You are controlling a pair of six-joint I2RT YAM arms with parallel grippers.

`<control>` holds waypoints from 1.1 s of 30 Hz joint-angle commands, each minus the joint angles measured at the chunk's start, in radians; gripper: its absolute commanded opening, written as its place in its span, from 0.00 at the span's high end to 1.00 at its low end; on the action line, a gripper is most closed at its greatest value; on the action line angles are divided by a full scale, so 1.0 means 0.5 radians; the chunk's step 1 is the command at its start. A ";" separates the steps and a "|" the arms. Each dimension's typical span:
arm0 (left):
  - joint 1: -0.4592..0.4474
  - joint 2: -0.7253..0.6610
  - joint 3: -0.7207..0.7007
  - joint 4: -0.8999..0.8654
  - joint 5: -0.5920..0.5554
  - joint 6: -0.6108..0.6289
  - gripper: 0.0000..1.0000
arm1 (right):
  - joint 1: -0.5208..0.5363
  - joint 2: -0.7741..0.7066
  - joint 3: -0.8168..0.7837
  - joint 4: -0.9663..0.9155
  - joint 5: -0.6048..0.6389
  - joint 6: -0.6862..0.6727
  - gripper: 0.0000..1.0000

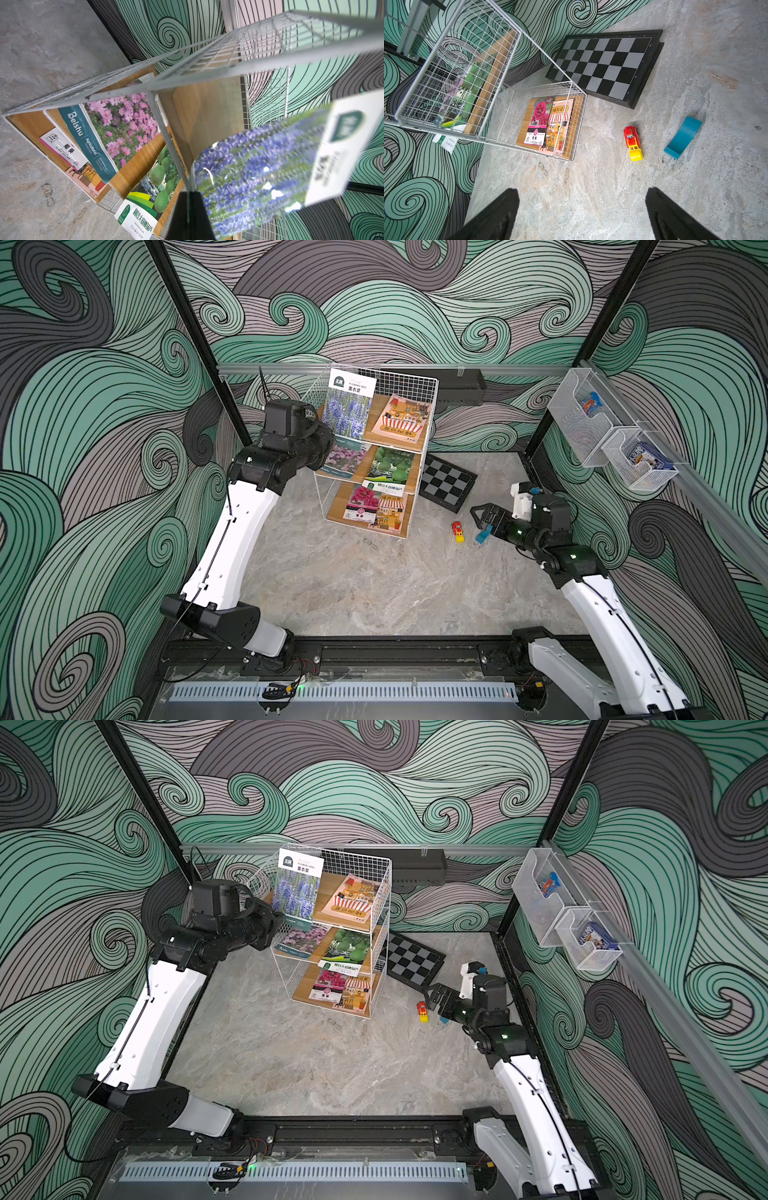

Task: Take the seed bag off the shelf
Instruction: Pick up the seed packet from the shelf.

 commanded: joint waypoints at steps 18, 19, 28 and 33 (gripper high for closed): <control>0.190 -0.713 -0.272 -0.364 0.114 0.080 1.00 | 0.012 0.024 0.039 0.006 -0.130 -0.028 0.01; 0.196 -0.787 -0.369 -0.377 0.130 0.070 1.00 | 0.012 0.024 0.040 0.006 -0.132 -0.030 0.01; 0.206 -1.247 -1.158 -0.363 0.281 -0.002 1.00 | 0.014 -0.042 -0.022 0.008 -0.137 -0.026 0.01; 0.206 -1.375 -1.579 -0.278 0.372 0.021 1.00 | 0.015 -0.110 -0.123 0.007 -0.133 -0.008 0.01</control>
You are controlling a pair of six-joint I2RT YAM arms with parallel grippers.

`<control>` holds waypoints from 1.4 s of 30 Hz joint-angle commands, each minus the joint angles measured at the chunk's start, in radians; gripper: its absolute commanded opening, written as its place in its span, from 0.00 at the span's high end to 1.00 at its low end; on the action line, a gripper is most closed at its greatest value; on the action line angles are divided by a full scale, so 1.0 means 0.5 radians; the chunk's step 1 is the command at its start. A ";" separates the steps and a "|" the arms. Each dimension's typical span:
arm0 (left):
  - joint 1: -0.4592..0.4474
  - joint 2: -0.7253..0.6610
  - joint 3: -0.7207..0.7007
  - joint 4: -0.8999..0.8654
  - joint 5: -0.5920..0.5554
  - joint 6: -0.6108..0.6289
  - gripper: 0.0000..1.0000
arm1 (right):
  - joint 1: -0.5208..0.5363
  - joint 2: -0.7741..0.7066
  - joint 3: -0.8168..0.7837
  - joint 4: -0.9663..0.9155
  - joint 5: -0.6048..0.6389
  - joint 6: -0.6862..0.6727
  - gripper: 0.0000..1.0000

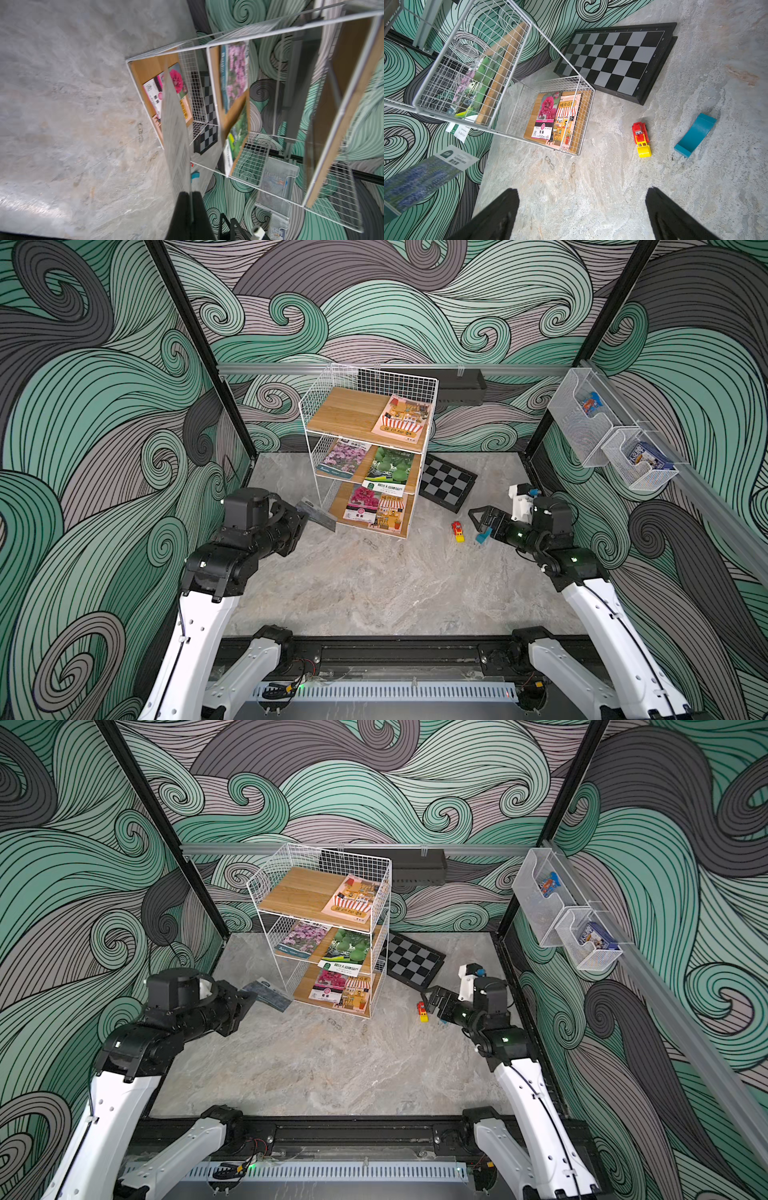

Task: Take the seed bag off the shelf
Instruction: Pick up the seed packet from the shelf, then place the seed packet at the center of the board, then pick up the seed packet from the shelf.

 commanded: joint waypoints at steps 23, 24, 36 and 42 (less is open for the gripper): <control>0.116 0.066 -0.767 -0.345 0.076 0.142 0.19 | 0.024 -0.115 -0.232 0.002 -0.060 0.022 0.01; 0.116 0.056 -0.698 -0.450 0.095 0.181 0.18 | 0.023 -0.107 -0.224 0.001 -0.054 0.020 0.01; -0.247 0.703 0.879 -0.378 0.314 0.237 0.16 | 0.026 0.050 -0.158 0.007 -0.034 0.009 0.01; -0.532 1.313 1.799 -0.331 0.113 0.086 0.13 | 0.030 0.049 -0.166 0.007 -0.026 0.035 0.01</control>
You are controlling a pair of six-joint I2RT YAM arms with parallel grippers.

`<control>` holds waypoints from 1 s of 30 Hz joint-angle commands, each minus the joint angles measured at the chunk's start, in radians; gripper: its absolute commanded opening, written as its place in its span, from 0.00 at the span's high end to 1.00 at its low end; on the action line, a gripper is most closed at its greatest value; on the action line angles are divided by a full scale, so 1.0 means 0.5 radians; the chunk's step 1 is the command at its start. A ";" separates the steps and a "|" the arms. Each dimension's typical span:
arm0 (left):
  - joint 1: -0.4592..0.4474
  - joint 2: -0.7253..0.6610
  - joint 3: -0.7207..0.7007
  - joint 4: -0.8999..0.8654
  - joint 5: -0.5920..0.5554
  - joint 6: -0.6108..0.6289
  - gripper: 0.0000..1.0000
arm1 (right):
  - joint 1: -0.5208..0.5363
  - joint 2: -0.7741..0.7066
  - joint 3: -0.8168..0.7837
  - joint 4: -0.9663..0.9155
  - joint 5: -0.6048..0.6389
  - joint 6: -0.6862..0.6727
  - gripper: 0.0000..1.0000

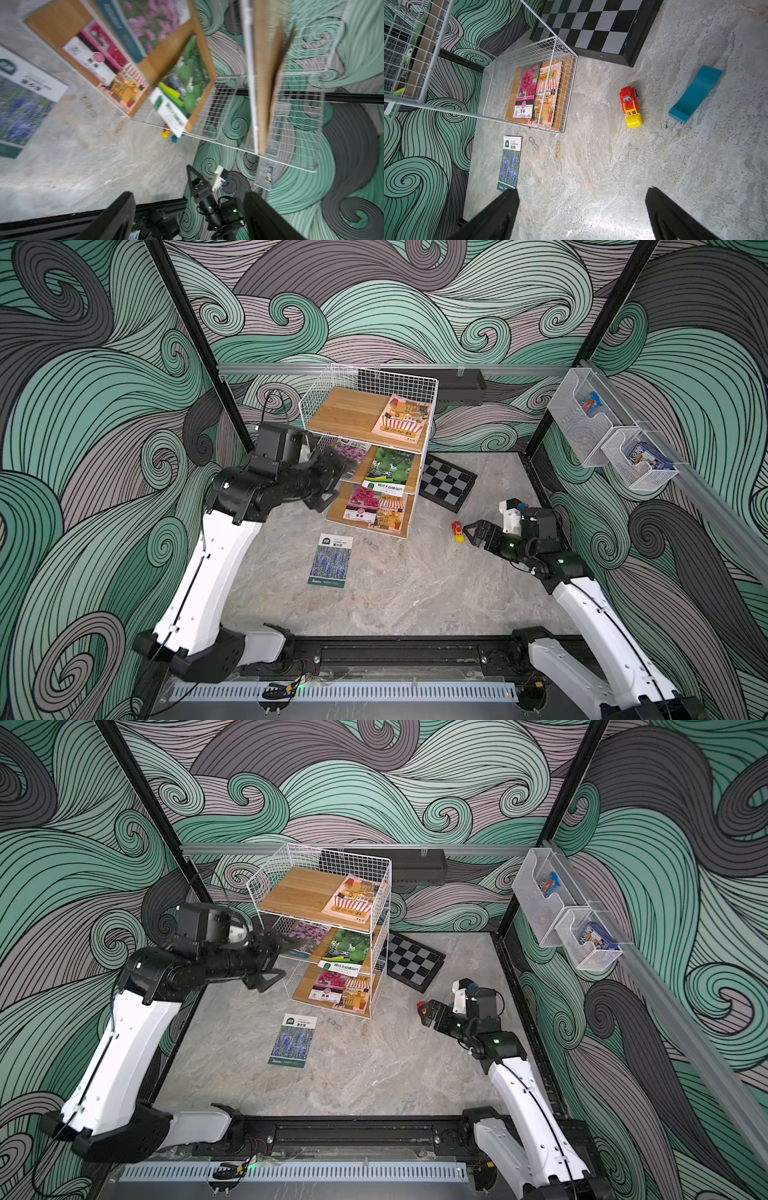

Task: Take the seed bag off the shelf
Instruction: Pick up the seed packet from the shelf.

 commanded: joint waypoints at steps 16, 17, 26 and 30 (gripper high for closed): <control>-0.273 0.651 0.650 0.288 -0.611 -0.271 0.06 | 0.022 -0.036 0.030 0.018 0.043 0.065 0.01; -0.275 0.670 0.664 0.281 -0.632 -0.279 0.06 | 0.022 -0.037 0.029 0.015 0.043 0.067 0.01; -0.282 0.765 0.669 0.148 -0.752 -0.295 0.06 | 0.022 -0.008 0.030 0.028 0.046 0.068 0.01; -0.283 0.790 0.669 0.031 -0.758 -0.246 0.10 | 0.022 0.007 0.026 0.042 0.050 0.066 0.01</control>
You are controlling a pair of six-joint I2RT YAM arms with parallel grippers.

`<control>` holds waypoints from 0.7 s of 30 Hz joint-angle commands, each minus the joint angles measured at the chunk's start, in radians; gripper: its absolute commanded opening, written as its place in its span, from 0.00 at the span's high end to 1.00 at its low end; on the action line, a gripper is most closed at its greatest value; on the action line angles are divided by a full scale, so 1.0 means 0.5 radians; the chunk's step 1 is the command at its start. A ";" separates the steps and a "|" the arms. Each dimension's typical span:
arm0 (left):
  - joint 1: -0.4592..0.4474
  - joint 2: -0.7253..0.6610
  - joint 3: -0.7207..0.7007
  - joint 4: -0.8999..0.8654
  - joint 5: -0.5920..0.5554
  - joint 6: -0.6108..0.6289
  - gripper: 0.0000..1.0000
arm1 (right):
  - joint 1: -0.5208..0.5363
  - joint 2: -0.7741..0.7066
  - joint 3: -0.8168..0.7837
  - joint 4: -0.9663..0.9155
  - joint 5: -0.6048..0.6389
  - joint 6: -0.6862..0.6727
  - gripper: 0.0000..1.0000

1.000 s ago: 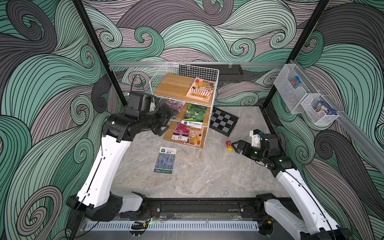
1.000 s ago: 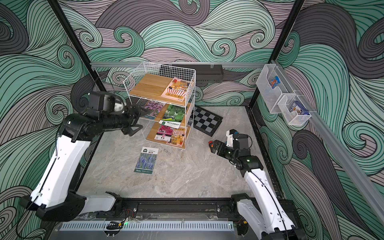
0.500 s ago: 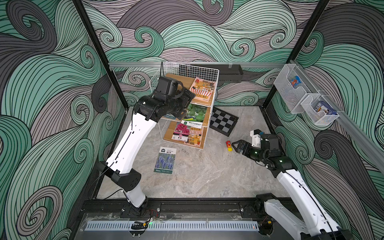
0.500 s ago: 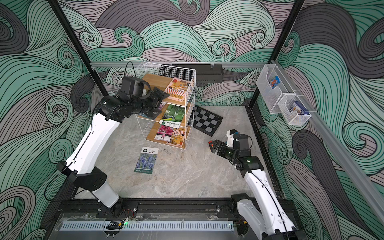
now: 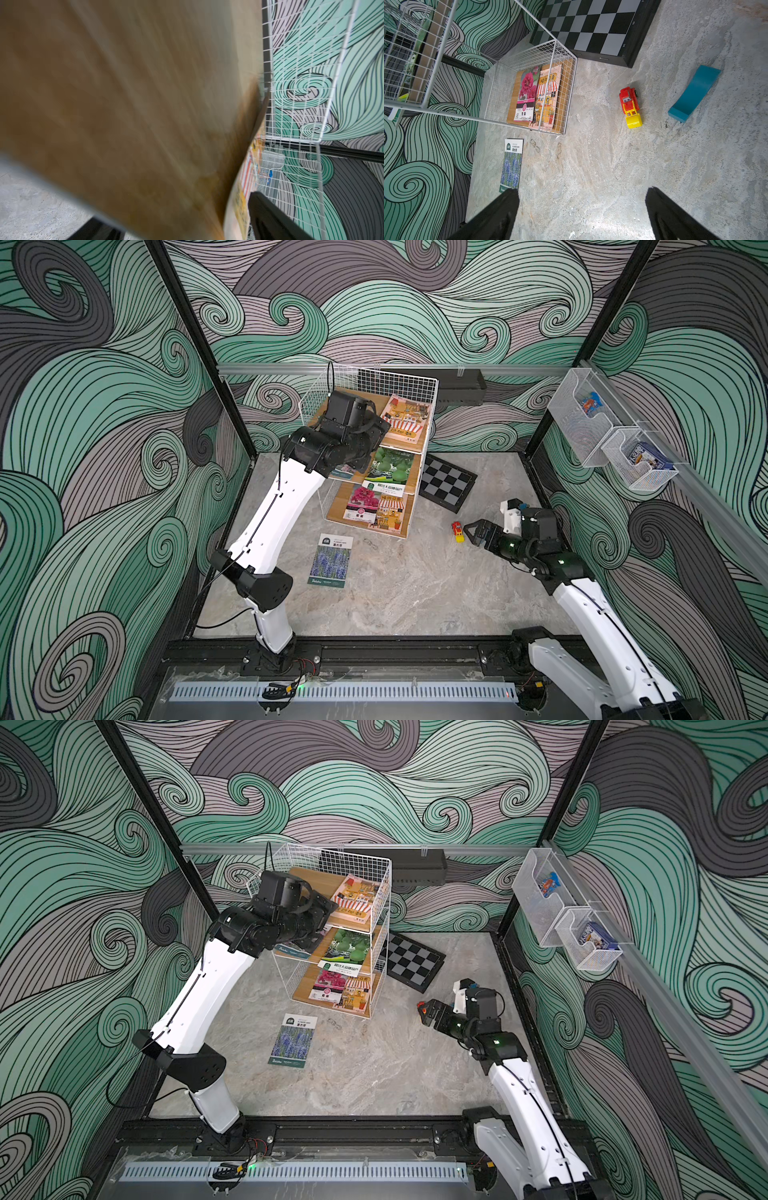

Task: Take the seed bag off the shelf
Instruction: Pick up the seed packet from the shelf.

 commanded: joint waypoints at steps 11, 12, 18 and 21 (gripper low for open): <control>-0.010 -0.084 0.043 -0.253 -0.135 0.186 0.68 | 0.012 0.057 0.048 0.046 0.023 -0.037 0.01; -0.010 -0.091 0.041 -0.251 -0.135 0.193 0.68 | 0.012 0.061 0.047 0.050 0.022 -0.039 0.01; -0.009 -0.141 0.001 -0.250 -0.100 0.217 0.72 | 0.012 0.086 0.056 0.066 0.005 -0.049 0.01; -0.008 -0.180 -0.048 -0.206 -0.104 0.215 0.73 | 0.012 0.095 0.060 0.068 0.000 -0.054 0.01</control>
